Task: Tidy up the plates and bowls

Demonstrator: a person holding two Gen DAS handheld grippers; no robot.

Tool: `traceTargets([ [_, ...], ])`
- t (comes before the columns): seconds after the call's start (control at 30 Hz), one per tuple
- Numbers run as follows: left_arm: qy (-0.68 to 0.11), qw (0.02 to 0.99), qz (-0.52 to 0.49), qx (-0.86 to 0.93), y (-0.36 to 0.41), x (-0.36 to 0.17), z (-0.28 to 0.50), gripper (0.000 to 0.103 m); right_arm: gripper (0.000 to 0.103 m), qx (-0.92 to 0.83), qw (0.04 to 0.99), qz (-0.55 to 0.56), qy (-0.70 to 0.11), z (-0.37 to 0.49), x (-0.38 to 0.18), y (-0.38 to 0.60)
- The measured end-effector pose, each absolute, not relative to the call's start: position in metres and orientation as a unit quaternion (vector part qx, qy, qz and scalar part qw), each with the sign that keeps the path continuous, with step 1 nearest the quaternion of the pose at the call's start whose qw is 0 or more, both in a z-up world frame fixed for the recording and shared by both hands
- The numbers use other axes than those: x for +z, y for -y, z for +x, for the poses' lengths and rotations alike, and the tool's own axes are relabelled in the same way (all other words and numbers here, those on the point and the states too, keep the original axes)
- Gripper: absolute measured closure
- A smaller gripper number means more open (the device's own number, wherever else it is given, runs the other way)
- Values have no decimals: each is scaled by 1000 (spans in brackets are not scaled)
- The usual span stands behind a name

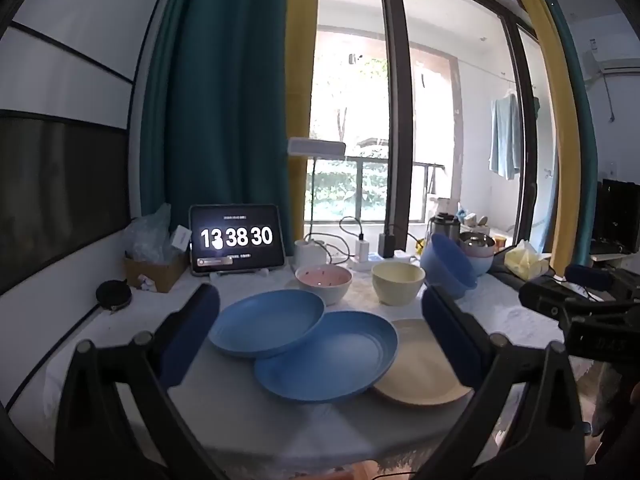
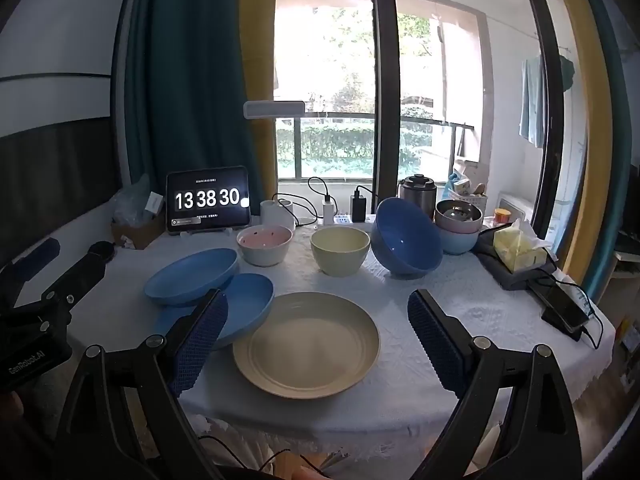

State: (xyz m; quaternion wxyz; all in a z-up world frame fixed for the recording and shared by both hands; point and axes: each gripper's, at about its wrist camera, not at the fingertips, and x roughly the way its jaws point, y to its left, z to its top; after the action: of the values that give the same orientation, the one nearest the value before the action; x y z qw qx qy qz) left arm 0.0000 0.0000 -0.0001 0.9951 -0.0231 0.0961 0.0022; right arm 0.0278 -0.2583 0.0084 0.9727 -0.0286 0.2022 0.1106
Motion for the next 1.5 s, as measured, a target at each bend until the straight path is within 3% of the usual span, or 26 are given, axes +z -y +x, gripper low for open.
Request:
traceTargets([
  [1.5, -92, 995, -26, 2, -9, -1, 0, 1, 9, 117, 970, -27, -209, 30, 4, 255],
])
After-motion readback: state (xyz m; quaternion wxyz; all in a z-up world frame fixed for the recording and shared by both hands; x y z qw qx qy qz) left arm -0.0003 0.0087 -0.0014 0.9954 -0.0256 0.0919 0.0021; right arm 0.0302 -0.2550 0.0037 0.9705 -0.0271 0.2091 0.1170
